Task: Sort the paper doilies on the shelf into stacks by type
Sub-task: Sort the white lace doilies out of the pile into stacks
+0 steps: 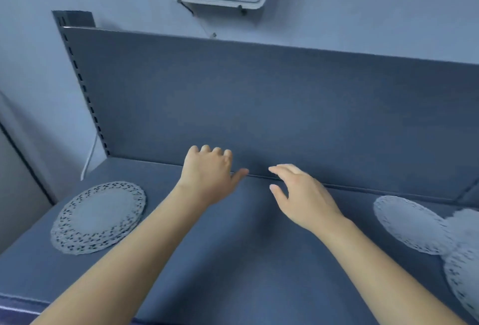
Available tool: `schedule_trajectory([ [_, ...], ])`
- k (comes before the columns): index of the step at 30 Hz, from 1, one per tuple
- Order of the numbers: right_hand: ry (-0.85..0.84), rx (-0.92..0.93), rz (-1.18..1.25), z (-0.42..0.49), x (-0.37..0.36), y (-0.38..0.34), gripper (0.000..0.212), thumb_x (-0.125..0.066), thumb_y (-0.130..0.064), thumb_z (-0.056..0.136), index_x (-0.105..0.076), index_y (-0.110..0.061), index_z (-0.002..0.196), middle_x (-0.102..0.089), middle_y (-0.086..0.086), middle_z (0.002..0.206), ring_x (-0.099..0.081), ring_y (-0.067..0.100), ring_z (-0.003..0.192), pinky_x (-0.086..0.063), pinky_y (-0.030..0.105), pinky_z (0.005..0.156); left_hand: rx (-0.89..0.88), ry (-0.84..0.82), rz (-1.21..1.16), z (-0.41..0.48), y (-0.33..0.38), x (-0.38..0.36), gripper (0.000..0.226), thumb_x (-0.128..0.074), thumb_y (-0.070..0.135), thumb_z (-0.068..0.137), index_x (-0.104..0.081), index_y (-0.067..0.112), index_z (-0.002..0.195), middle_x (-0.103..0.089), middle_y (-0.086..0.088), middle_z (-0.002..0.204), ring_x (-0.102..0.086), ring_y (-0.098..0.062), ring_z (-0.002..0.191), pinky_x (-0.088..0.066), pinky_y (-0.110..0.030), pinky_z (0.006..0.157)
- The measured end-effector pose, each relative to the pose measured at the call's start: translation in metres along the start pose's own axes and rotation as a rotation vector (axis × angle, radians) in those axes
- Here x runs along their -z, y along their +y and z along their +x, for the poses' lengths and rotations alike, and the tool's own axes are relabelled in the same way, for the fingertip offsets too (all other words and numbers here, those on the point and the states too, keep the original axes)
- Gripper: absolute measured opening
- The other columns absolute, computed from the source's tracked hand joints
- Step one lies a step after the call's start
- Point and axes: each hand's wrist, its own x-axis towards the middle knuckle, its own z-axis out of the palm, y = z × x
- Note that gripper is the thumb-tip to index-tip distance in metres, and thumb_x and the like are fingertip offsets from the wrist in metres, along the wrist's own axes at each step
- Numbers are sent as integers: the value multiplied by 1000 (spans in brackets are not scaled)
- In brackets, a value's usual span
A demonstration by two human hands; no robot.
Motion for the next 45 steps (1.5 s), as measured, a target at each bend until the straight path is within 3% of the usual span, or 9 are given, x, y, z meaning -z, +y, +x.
schedule_trajectory([
  [8, 76, -262, -224, -206, 106, 209, 57, -42, -40, 97, -24, -26, 149, -35, -7, 150, -31, 18, 137, -26, 32, 111, -243, 72, -144, -26, 309, 65, 70, -18, 71, 90, -52, 15, 116, -58, -2, 113, -48, -24, 107, -35, -34, 86],
  [17, -30, -506, -180, -352, 176, 383, 62, -50, -44, 93, -27, -24, 148, -38, -3, 149, -37, 23, 133, -35, 35, 105, -414, -136, -249, -41, 547, 98, 72, -32, 71, 87, -44, 13, 129, -53, -7, 128, -45, -27, 121, -36, -40, 97],
  [20, -109, -480, -78, -353, 178, 419, 78, -61, -50, 85, -23, -25, 149, -32, -4, 152, -35, 20, 136, -36, 36, 105, -411, -252, -278, -19, 581, 101, 80, -49, 73, 78, -42, 15, 133, -53, -5, 128, -46, -25, 121, -38, -39, 98],
  [24, -274, -512, 73, -328, 182, 462, 129, -81, -62, 55, -6, -24, 152, -13, -5, 159, -20, 18, 144, -30, 40, 111, -387, -384, -329, 19, 602, 105, 106, -75, 72, 52, -41, 18, 136, -55, -3, 127, -49, -23, 120, -45, -39, 98],
  [27, -405, -469, 23, -307, 181, 484, 146, -82, -68, 41, -2, -18, 152, -9, -2, 160, -9, 19, 146, -24, 40, 115, -401, -464, -319, 38, 614, 109, 113, -82, 67, 42, -41, 25, 138, -48, 3, 137, -46, -20, 125, -43, -41, 102],
  [32, -511, -350, -130, -291, 177, 500, 148, -72, -82, 35, -11, -12, 151, -15, 4, 154, -12, 24, 142, -28, 41, 113, -375, -554, -219, 49, 630, 121, 109, -88, 57, 42, -40, 26, 135, -50, 5, 135, -49, -20, 123, -46, -40, 99],
  [37, -450, -247, -153, -298, 174, 506, 142, -63, -87, 43, -14, -8, 150, -24, 7, 151, -20, 27, 139, -28, 39, 111, -321, -522, -87, 42, 648, 134, 107, -88, 52, 48, -41, 26, 140, -47, 3, 139, -43, -18, 130, -40, -36, 105],
  [42, -180, -38, -47, -322, 163, 512, 112, -59, -83, 56, -34, -8, 136, -34, 3, 141, -26, 23, 135, -24, 33, 110, -140, -419, -207, 16, 646, 137, 92, -89, 46, 47, -52, 29, 129, -51, 7, 124, -54, -15, 111, -48, -30, 86],
  [45, 11, 110, 121, -331, 162, 516, 92, -76, -56, 65, -34, -9, 134, -34, 6, 142, -29, 26, 135, -26, 37, 110, 21, -264, -390, -14, 645, 141, 67, -90, 37, 51, -52, 22, 104, -51, 10, 102, -53, -15, 89, -43, -29, 65],
])
